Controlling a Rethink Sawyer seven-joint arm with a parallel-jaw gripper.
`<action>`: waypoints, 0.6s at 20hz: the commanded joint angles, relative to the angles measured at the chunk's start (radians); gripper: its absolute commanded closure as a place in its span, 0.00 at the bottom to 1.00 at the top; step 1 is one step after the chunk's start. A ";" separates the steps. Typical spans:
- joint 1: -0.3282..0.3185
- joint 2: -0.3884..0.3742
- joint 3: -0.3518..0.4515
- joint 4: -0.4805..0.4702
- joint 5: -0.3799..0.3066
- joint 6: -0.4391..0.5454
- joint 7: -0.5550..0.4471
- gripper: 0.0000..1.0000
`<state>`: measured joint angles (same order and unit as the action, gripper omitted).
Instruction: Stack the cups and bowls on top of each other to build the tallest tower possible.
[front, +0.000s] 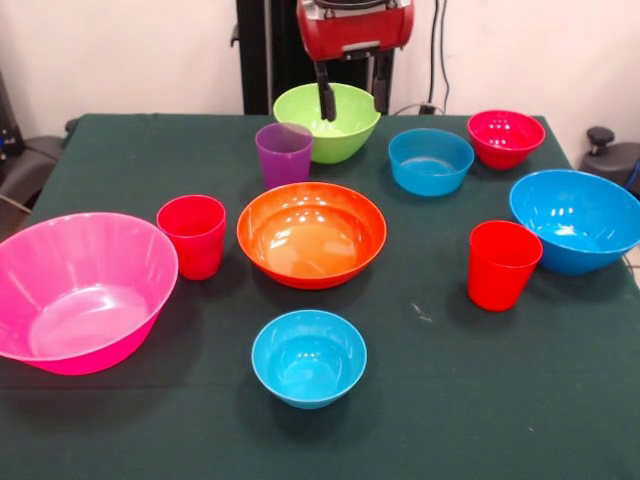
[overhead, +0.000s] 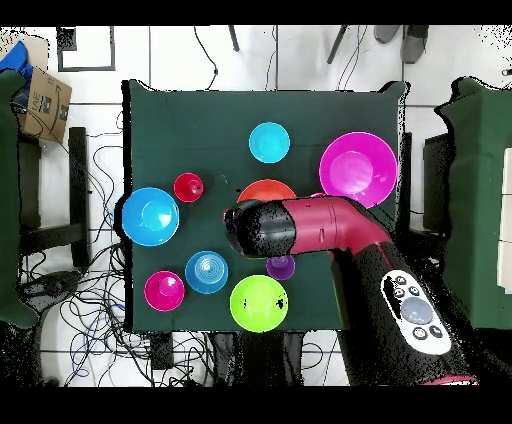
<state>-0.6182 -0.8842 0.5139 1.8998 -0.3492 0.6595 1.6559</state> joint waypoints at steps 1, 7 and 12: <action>-0.022 0.014 0.051 -0.042 -0.050 0.230 -0.205 0.00; -0.022 0.031 0.036 -0.018 -0.088 0.146 -0.145 0.00; -0.011 0.054 0.019 0.011 -0.087 0.080 -0.070 0.00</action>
<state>-0.6385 -0.8818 0.5205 1.8987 -0.3514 0.7446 1.6559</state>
